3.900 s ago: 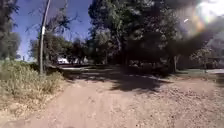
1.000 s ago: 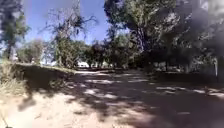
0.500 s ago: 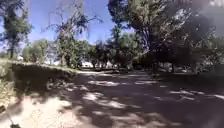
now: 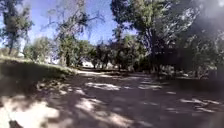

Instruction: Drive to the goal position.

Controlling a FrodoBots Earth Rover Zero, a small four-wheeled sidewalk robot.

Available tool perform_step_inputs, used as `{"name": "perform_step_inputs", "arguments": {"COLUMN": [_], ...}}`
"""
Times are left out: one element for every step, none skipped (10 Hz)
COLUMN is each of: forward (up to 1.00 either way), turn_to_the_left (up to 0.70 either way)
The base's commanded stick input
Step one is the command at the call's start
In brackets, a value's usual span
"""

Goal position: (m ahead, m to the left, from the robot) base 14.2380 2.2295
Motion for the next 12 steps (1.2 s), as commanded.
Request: {"name": "perform_step_inputs", "arguments": {"forward": [0.85, 0.85, 0.85, 0.85, 0.85, 0.85, 0.85, 0.85, 0.85, 0.85, 0.85, 0.85], "turn_to_the_left": [0.0, 0.0, 0.0, 0.0, 0.0, 0.0, 0.0, 0.0, 0.0, 0.0, 0.0, 0.0]}}
